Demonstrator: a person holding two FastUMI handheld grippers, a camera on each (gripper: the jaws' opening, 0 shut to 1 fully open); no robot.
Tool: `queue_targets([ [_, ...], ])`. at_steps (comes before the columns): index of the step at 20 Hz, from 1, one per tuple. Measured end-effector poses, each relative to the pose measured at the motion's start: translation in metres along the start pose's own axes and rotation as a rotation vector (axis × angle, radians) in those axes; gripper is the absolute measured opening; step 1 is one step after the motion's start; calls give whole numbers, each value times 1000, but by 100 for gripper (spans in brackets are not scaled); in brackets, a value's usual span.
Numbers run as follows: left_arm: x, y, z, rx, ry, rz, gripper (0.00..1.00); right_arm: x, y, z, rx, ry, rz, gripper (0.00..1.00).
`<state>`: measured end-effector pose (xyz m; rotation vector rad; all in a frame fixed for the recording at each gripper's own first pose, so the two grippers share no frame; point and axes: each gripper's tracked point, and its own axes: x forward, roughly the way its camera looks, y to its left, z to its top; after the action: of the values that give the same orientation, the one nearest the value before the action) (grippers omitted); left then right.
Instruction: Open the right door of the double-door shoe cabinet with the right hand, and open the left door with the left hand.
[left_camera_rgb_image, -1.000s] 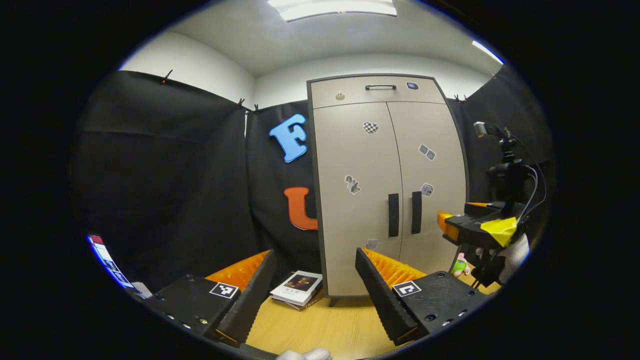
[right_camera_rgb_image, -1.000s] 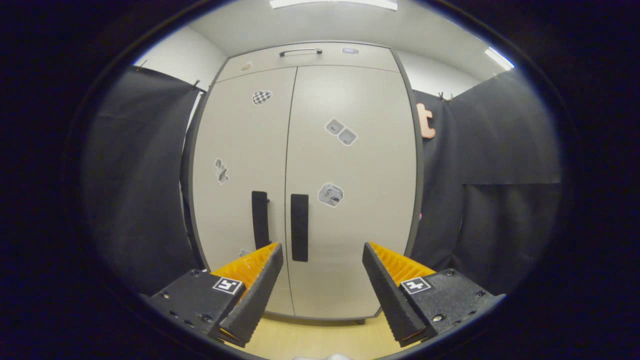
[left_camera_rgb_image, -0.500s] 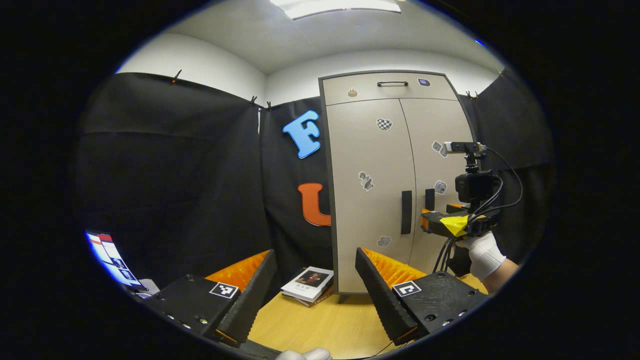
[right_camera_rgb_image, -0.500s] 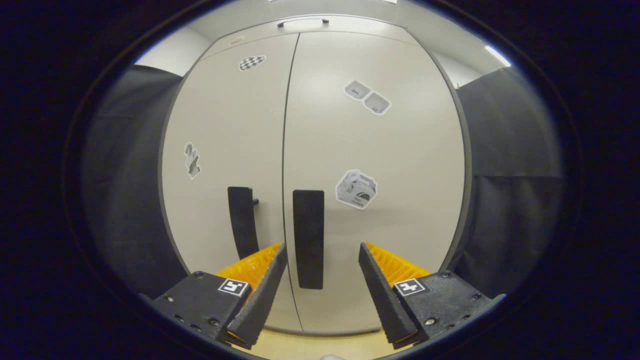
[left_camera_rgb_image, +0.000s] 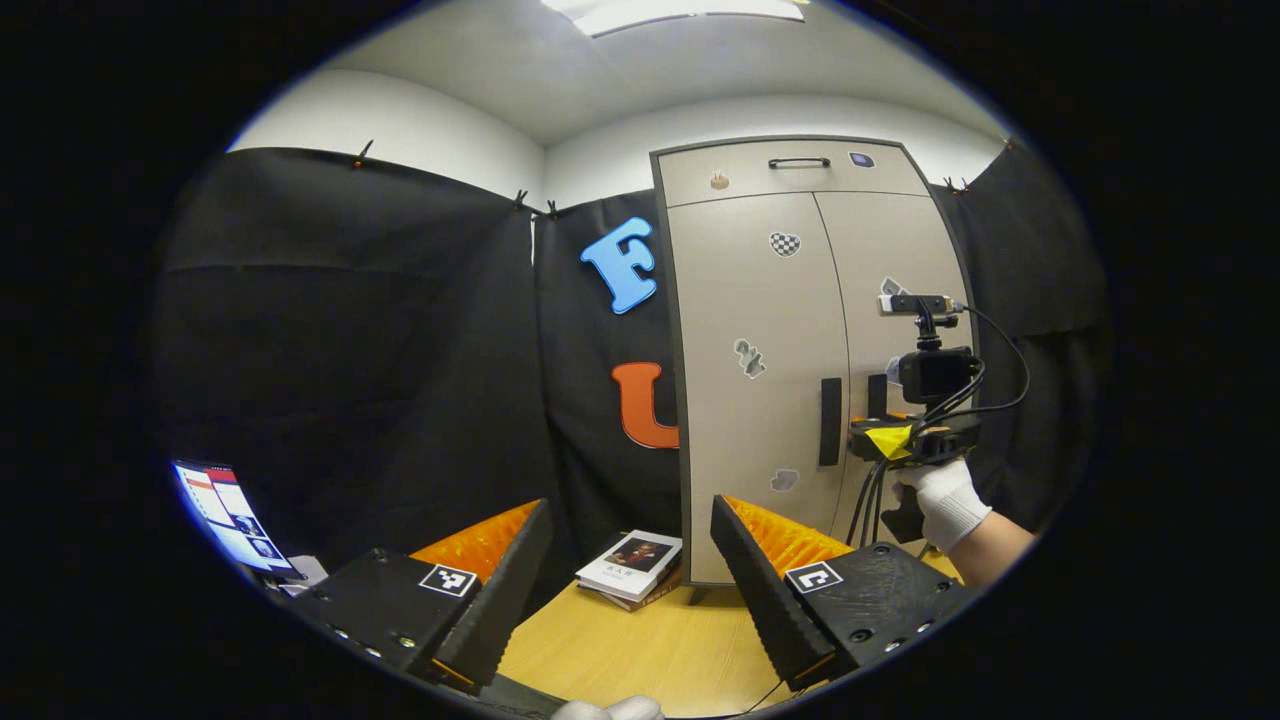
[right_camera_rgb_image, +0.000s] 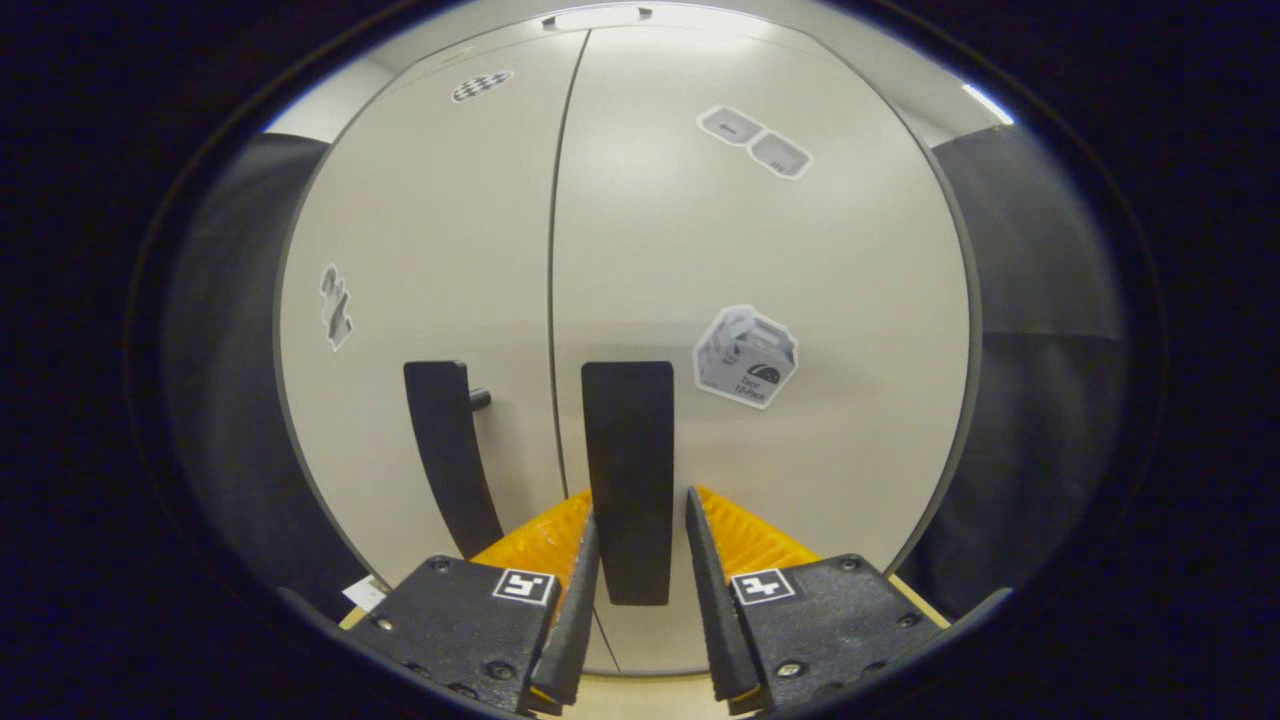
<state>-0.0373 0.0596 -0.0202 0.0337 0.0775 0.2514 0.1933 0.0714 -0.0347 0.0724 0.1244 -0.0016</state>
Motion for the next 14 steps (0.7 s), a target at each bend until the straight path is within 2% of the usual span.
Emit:
queue_targets([
  [1, 0, 0, 0, -3, -2, 1, 96, 1, 3, -1, 2, 4, 10, 49],
  [2, 0, 0, 0, -5, -2, 1, 96, 1, 3, 1, -10, 4, 0, 39],
  [4, 0, 0, 0, -8, -3, 1, 96, 0, 3, 0, -21, 9, -3, 34],
  [9, 2, 0, 1, -22, -14, 1, 96, -7, 2, -1, -21, 10, 24, 27],
  [14, 0, -3, 0, -30, -14, -30, 96, -36, -3, -5, -16, 21, 60, 23],
])
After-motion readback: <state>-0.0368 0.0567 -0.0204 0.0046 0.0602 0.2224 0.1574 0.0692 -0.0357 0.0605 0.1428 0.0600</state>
